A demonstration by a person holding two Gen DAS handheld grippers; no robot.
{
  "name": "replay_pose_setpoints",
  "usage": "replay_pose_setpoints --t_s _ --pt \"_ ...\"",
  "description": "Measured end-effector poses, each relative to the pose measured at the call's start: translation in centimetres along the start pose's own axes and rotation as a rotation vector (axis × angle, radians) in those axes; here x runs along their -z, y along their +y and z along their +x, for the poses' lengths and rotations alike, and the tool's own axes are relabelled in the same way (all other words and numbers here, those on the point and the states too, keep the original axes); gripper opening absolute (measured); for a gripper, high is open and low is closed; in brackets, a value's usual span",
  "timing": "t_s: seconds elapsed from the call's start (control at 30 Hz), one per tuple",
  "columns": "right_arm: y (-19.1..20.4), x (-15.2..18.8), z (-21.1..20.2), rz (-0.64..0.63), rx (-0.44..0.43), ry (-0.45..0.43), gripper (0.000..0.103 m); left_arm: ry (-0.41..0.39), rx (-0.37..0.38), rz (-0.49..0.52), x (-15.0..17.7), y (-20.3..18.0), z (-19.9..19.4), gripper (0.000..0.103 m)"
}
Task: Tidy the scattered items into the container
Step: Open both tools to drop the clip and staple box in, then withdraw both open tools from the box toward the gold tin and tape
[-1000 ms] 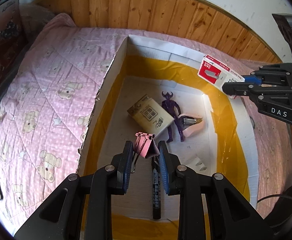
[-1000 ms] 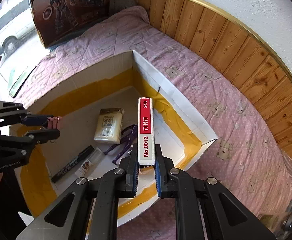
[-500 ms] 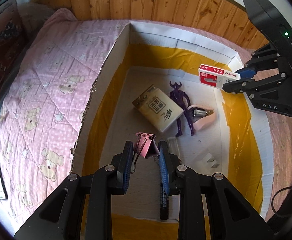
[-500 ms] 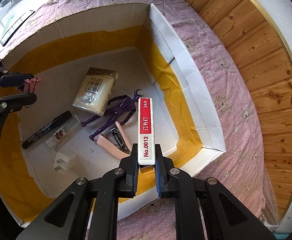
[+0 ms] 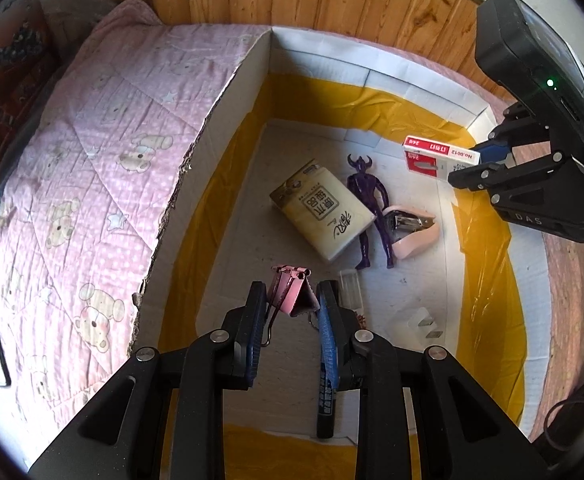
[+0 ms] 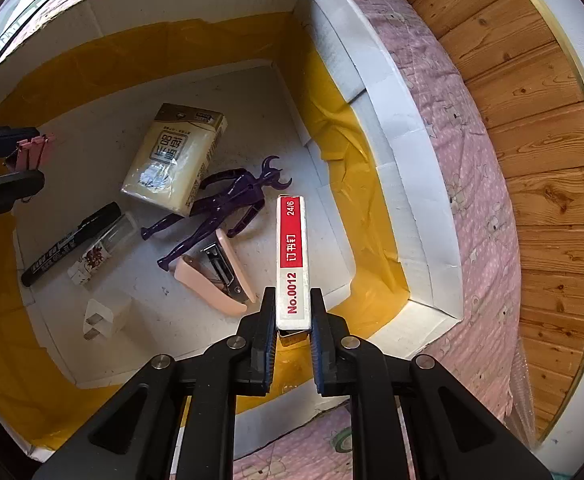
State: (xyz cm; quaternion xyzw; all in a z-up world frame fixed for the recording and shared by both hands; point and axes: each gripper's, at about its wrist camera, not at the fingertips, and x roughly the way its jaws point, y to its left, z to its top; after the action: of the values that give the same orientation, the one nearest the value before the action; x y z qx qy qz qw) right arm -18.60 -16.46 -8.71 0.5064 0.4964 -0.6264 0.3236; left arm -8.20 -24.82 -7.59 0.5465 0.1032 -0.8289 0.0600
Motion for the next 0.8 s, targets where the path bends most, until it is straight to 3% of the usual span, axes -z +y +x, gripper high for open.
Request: replay_pose_setpoints --t_s 0.07,0.2,0.57,0.8 --pt "-0.4 0.1 0.1 0.021 0.008 0.004 0.016 0.007 -0.001 -0.008 0.0 0.1 0.1 0.027" --pt "-1.0 0.1 -0.1 0.067 0.039 -0.011 0.027 0.015 -0.01 -0.016 0.0 0.1 0.2 0.029" --pt "-0.9 2.2 -2.6 0.102 0.075 -0.054 0.035 0.03 -0.02 -0.037 0.3 0.4 -0.2 0.029" --pt "-1.0 2.8 -3.9 0.125 0.075 -0.094 0.041 0.001 -0.018 -0.042 0.6 0.5 -1.4 0.038"
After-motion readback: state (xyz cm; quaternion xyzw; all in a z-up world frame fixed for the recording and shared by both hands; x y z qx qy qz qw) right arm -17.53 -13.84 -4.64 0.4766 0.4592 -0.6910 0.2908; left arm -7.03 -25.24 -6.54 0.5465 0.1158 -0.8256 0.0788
